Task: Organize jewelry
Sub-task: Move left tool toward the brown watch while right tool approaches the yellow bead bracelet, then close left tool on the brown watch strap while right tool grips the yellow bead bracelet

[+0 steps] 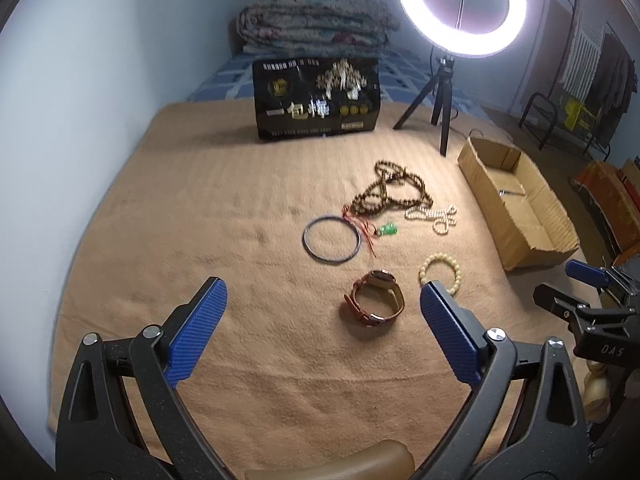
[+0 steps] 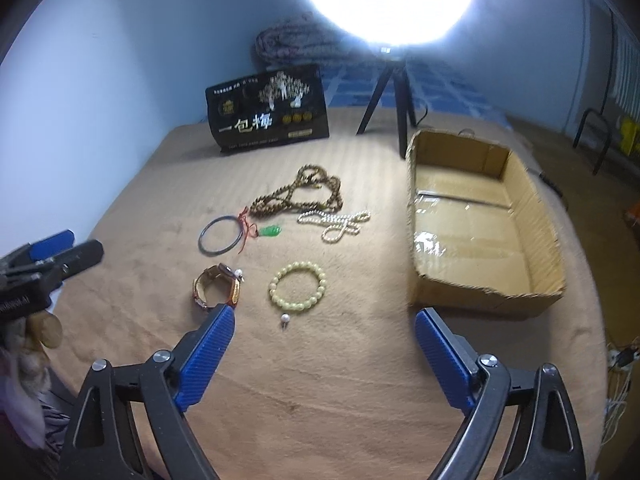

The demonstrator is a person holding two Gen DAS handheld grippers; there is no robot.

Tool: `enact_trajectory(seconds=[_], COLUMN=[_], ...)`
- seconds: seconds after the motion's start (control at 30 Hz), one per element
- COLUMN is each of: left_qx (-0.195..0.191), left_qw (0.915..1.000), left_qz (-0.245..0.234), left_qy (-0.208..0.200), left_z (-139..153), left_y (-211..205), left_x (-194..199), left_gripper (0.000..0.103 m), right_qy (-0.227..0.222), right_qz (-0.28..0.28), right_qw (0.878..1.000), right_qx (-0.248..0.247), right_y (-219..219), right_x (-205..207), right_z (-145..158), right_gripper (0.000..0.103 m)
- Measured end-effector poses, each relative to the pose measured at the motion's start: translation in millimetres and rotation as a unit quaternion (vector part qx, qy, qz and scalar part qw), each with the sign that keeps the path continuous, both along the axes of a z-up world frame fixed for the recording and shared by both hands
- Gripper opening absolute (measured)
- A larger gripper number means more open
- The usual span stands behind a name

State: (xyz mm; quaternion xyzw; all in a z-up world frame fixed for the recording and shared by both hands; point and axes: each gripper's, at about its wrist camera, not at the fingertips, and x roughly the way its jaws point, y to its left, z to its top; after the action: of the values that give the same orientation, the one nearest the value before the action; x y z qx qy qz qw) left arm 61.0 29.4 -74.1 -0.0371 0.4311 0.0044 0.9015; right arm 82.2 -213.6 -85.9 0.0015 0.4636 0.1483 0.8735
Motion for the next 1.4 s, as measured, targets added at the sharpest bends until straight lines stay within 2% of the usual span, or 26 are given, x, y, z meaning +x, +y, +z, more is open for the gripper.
enact_trajectory(seconds=[0.03, 0.3, 0.37, 0.6, 0.67, 0.77, 1.0, 1.2, 1.4], left_qx=[-0.001, -0.040, -0.048, -0.074, -0.069, -0.060, -0.045, -0.071, -0.060], left_qw=[1.0000, 0.9960, 0.9943, 0.9875, 0.9871, 0.9872, 0.9871, 0.9826, 0.9842], left_qz=[-0.001, -0.004, -0.003, 0.005, 0.003, -0.001, -0.003, -0.009, -0.011], left_qy=[0.009, 0.079, 0.095, 0.139, 0.144, 0.148, 0.153, 0.171, 0.166], left_z=[-4.3, -39.2, -47.4, -74.1, -79.3, -85.3, -99.4, -119.7, -122.2], left_y=[-0.2, 1.5, 2.1, 3.5, -0.4, -5.4, -11.3, -10.3, -12.7], left_x=[2.8, 26.2, 33.3, 52.2, 55.3, 59.2, 66.9, 69.0, 68.7], left_gripper=[0.088, 0.076, 0.069, 0.066, 0.063, 0.062, 0.062, 0.062, 0.062], right_qy=[0.006, 0.067, 0.080, 0.118, 0.124, 0.135, 0.137, 0.153, 0.156], right_qz=[0.002, 0.013, 0.008, 0.002, 0.003, 0.002, -0.009, -0.027, -0.037], right_qw=[1.000, 0.998, 0.997, 0.993, 0.992, 0.991, 0.991, 0.988, 0.987], right_qx=[0.001, -0.004, 0.000, 0.021, 0.023, 0.028, 0.003, 0.008, 0.007], right_y=[1.3, 9.7, 8.0, 11.8, 16.2, 23.7, 33.1, 27.7, 26.2], right_x=[2.5, 32.0, 38.8, 56.1, 59.7, 65.6, 72.5, 80.0, 88.4], right_z=[-2.5, -35.4, -42.0, -58.6, -62.4, -68.2, -74.9, -86.5, -93.7], right_gripper=[0.092, 0.072, 0.063, 0.049, 0.043, 0.042, 0.040, 0.038, 0.036])
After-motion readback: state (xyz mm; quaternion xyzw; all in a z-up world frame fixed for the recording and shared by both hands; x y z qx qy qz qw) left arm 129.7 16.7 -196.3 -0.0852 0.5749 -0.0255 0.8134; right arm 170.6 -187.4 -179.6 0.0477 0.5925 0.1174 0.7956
